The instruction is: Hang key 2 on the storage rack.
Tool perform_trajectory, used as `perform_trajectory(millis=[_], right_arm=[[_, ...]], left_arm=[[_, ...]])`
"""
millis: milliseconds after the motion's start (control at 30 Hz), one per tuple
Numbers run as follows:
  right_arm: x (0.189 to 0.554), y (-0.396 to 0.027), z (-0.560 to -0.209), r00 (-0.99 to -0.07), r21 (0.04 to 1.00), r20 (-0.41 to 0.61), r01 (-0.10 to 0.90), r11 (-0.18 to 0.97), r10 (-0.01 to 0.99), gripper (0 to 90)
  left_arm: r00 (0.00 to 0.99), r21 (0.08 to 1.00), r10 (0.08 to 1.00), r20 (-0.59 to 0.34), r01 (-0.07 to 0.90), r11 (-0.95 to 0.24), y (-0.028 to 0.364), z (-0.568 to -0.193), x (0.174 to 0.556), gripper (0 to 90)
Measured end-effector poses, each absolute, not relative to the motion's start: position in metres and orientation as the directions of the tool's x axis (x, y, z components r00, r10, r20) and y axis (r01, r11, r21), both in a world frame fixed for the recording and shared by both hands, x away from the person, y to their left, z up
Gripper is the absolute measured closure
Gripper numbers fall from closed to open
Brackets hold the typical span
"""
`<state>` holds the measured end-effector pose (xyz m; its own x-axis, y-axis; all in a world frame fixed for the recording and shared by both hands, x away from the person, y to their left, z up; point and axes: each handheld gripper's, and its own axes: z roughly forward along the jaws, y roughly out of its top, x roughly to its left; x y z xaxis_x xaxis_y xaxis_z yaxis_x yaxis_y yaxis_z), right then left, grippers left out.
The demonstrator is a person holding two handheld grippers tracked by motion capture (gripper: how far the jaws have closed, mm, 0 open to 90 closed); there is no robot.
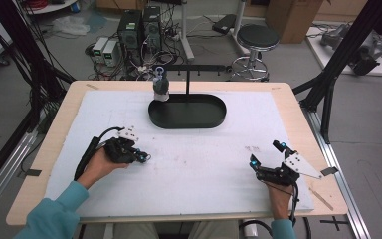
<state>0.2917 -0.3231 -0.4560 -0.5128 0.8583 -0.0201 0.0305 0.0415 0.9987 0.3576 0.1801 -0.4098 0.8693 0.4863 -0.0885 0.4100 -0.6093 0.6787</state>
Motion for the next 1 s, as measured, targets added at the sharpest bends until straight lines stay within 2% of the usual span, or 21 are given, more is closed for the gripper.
perform_trajectory(millis=[267,433,800,1000], right_arm=[[0.293,-0.322,-0.455,-0.531,0.997,-0.032,0.048,0.068,0.847,0.7],[0.298,-0.319,-0.453,-0.561,0.992,-0.012,0.097,0.08,0.828,0.7],[0.313,-0.303,-0.43,-0.686,0.982,-0.009,0.132,0.137,0.727,0.8],[0.33,-0.289,-0.405,-0.764,0.972,0.002,0.154,0.18,0.646,0.8]], left_arm=[[0.862,0.765,0.494,-0.113,0.393,-0.51,0.189,-0.398,0.357,88.2],[0.87,0.807,0.478,-0.118,0.365,-0.464,0.194,-0.391,0.356,88.1],[0.876,0.865,0.46,-0.145,0.338,-0.372,0.197,-0.382,0.362,88.1],[0.904,0.893,0.403,-0.142,0.293,-0.343,0.189,-0.376,0.364,88.1]])
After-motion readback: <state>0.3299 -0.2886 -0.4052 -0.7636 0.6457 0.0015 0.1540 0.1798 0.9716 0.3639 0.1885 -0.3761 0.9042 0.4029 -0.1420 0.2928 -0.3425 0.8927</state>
